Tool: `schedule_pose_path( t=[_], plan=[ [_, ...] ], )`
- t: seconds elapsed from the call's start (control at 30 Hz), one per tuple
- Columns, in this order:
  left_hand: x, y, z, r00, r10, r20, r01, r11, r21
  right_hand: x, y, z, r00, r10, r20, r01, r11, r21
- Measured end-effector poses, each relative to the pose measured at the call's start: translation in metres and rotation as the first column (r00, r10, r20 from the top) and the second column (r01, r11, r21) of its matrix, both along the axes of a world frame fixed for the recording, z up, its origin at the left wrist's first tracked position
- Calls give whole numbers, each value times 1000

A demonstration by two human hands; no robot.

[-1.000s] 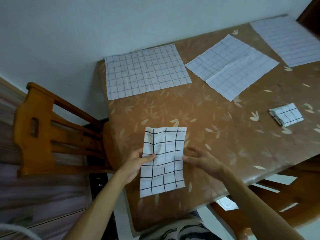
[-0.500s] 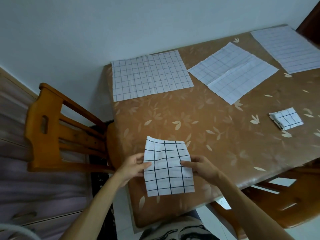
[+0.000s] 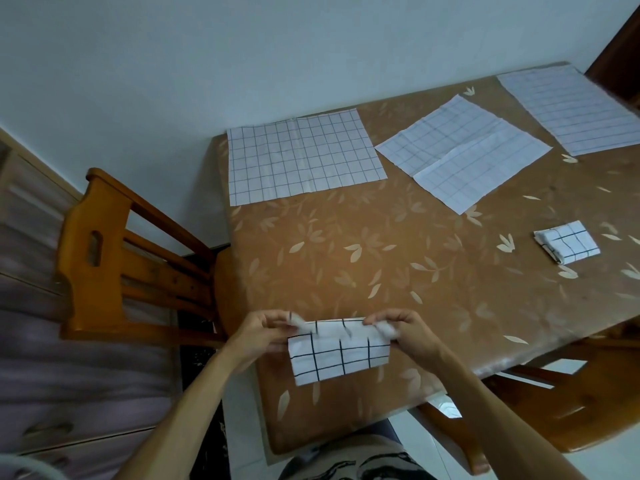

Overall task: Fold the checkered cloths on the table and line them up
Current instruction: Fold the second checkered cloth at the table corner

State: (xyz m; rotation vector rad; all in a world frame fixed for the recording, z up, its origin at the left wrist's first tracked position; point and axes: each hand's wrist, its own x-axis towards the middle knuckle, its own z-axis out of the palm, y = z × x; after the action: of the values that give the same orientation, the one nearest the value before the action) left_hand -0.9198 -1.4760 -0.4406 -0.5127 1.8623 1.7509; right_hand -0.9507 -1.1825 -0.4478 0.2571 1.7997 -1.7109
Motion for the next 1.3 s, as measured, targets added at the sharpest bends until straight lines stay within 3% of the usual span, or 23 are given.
schedule_pose_path(
  t=[0.2, 0.37, 0.53, 0.77, 0.9, 0.97, 1.03, 1.07, 1.13, 1.2, 1.3],
  plan=[
    [3, 3, 1, 999, 37, 7, -36, 995, -91, -1, 1, 4, 997, 76, 8, -76, 996, 54],
    [3, -1, -4, 991, 112, 71, -116, 992, 47, -3, 2, -3, 999, -14, 33, 14, 1000, -15],
    [6, 2, -11, 996, 84, -9, -83, 995, 59, -5, 1, -9, 998, 21, -67, -13, 994, 112],
    [5, 14, -27, 995, 73, -75, -78, 995, -66, -13, -10, -19, 988, 17, -153, 27, 960, 279],
    [2, 19, -39, 988, 16, -152, -53, 969, -243, -18, -14, -32, 987, 14, -158, 41, 939, 340],
    [4, 21, -49, 959, -149, -239, 13, 872, -489, -21, -15, -41, 987, 25, -159, 36, 929, 369],
    [5, 23, -59, 831, -464, -307, 28, 586, -810, -24, -17, -48, 978, 70, -195, 22, 901, 433],
    [6, 26, -63, 746, -591, -306, 22, 482, -876, -26, -18, -49, 971, 95, -217, 17, 887, 461],
    [6, 34, -73, 600, -757, -260, 85, 384, -919, -29, -23, -49, 954, 139, -267, 17, 860, 510],
    [6, 41, -86, 520, -840, -153, 185, 286, -940, -29, -28, -51, 908, 241, -341, 26, 783, 622],
    [9, 46, -98, 524, -851, -27, 267, 194, -944, -17, -41, -60, 755, 512, -409, 117, 509, 853]
  ],
)
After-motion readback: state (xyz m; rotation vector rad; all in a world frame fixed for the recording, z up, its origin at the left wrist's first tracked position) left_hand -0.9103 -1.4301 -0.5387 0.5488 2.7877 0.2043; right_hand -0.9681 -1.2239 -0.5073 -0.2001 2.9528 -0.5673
